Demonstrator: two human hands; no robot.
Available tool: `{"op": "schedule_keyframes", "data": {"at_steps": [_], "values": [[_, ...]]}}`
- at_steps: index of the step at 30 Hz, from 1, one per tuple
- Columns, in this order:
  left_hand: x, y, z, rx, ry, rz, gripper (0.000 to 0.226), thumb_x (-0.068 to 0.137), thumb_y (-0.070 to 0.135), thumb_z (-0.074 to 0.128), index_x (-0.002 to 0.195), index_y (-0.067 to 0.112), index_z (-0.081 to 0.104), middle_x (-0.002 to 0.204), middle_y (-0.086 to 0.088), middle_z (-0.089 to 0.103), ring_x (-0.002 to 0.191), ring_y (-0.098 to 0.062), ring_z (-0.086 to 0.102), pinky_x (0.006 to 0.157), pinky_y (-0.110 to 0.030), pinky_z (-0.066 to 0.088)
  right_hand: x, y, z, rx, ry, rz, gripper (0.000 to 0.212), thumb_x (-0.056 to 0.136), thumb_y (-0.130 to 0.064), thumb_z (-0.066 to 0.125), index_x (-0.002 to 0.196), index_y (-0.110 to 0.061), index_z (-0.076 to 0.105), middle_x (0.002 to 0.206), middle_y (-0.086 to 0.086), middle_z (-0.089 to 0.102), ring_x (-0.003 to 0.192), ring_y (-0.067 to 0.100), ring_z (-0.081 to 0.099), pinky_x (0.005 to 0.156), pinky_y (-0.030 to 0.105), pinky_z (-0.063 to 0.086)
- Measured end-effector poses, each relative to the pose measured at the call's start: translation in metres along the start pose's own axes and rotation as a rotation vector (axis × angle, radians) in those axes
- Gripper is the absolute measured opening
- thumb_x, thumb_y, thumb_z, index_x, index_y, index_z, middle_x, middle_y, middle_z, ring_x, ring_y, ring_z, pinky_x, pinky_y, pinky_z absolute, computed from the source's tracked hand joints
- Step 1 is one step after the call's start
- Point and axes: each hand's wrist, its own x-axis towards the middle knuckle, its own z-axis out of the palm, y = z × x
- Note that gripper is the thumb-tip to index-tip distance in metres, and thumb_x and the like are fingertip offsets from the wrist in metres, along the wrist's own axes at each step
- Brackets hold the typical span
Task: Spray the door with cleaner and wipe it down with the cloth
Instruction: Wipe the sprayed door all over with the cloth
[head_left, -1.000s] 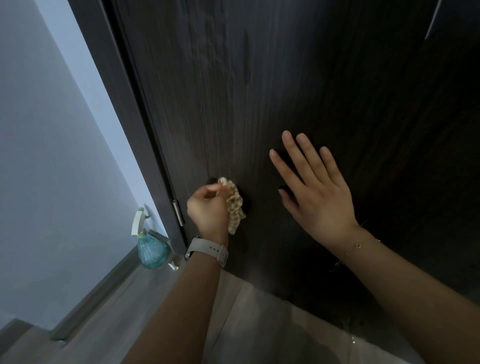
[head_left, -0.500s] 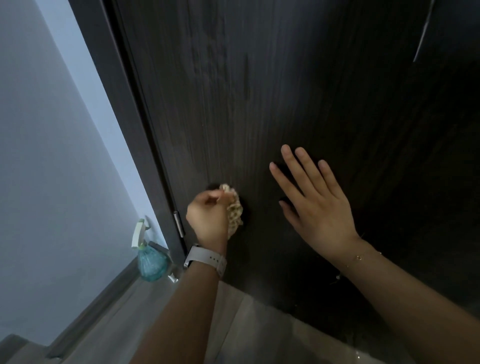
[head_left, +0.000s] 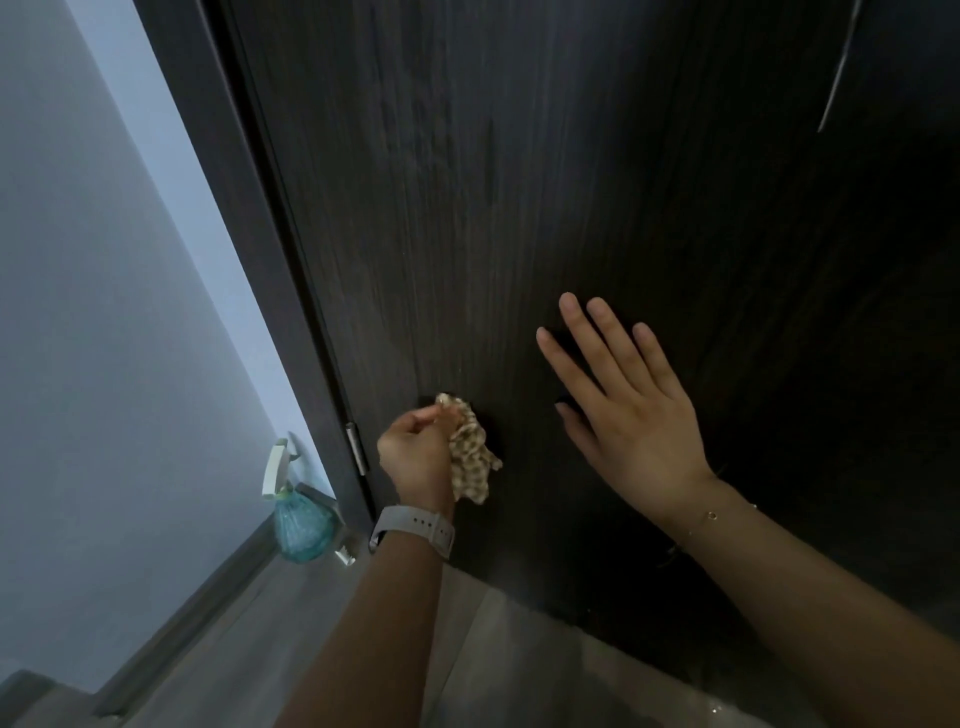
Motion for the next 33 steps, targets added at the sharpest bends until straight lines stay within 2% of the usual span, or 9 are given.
{"op": "schedule_keyframes", "data": {"at_steps": [4,8,11,17,22,25,28,30,33], "values": [[-0.010,0.027,0.013,0.045,-0.001,0.186,0.008,0.080,0.012,0.076,0.075,0.017,0.072,0.078,-0.008,0.073,0.075,-0.023,0.071,0.072,-0.034,0.058,0.000,0.000,0.001,0.018,0.003,-0.004,0.074,0.090,-0.025,0.063,0.154,-0.015,0.028,0.164,0.011,0.010,0.151,0.026,0.007,0.122,0.039,0.002],[-0.014,0.055,0.030,-0.069,-0.017,0.325,0.010,0.077,0.006,0.078,0.085,0.008,0.072,0.084,-0.011,0.073,0.076,-0.018,0.071,0.072,-0.029,0.059,-0.001,0.002,0.003,0.020,0.022,-0.018,0.072,0.092,-0.025,0.060,0.155,-0.015,0.026,0.164,0.010,0.008,0.152,0.024,0.003,0.123,0.039,0.001],[-0.011,0.036,0.030,-0.078,0.002,0.362,0.013,0.073,0.016,0.080,0.077,0.025,0.071,0.089,-0.015,0.072,0.082,-0.024,0.071,0.076,-0.035,0.058,-0.002,0.001,0.005,0.034,0.020,-0.013,0.070,0.094,-0.025,0.058,0.155,-0.015,0.026,0.164,0.011,0.008,0.151,0.024,0.003,0.123,0.040,0.001],[-0.030,-0.021,0.018,0.004,-0.014,0.200,0.008,0.081,-0.003,0.072,0.084,0.000,0.065,0.074,-0.012,0.067,0.062,-0.008,0.064,0.062,-0.026,0.052,-0.003,0.000,0.003,0.060,0.004,-0.007,0.069,0.094,-0.025,0.058,0.155,-0.015,0.028,0.164,0.012,0.010,0.151,0.026,0.004,0.123,0.041,0.001],[-0.020,-0.026,-0.005,0.007,-0.238,-0.017,0.005,0.082,0.003,0.074,0.082,0.007,0.071,0.082,-0.009,0.072,0.077,-0.017,0.068,0.075,-0.033,0.057,-0.004,-0.003,0.003,0.105,0.041,-0.018,0.062,0.096,-0.026,0.058,0.152,-0.014,0.035,0.162,0.015,0.016,0.150,0.030,0.013,0.122,0.046,0.010],[-0.021,-0.011,-0.011,-0.207,-0.362,-0.097,0.010,0.089,0.005,0.065,0.097,0.002,0.070,0.094,-0.013,0.073,0.086,-0.020,0.069,0.076,-0.031,0.056,-0.004,-0.018,0.008,0.217,0.133,-0.171,0.047,0.096,-0.026,0.058,0.140,-0.010,0.052,0.149,0.015,0.041,0.134,0.030,0.041,0.113,0.044,0.029],[-0.024,-0.003,-0.014,-0.312,-0.462,-0.089,0.019,0.094,0.004,0.056,0.108,-0.001,0.067,0.106,-0.018,0.071,0.098,-0.023,0.068,0.082,-0.031,0.055,-0.006,-0.044,0.018,0.367,0.031,-0.226,0.047,0.092,-0.030,0.061,0.134,-0.010,0.057,0.127,0.011,0.058,0.110,0.027,0.055,0.095,0.040,0.043],[-0.026,-0.001,-0.018,-0.356,-0.528,-0.109,0.024,0.096,0.004,0.050,0.115,-0.003,0.064,0.113,-0.020,0.069,0.103,-0.025,0.067,0.087,-0.033,0.055,-0.007,-0.057,0.025,0.466,-0.065,-0.180,0.051,0.087,-0.030,0.064,0.133,-0.009,0.057,0.126,0.010,0.056,0.107,0.024,0.055,0.089,0.038,0.050],[-0.020,-0.002,-0.029,-0.436,-0.575,-0.204,0.029,0.100,0.008,0.044,0.122,0.001,0.061,0.118,-0.018,0.067,0.106,-0.024,0.066,0.084,-0.033,0.057,-0.007,-0.064,0.032,0.540,-0.127,-0.168,0.055,0.079,-0.011,0.075,0.131,-0.007,0.058,0.128,0.009,0.053,0.106,0.022,0.055,0.084,0.032,0.056]]}}
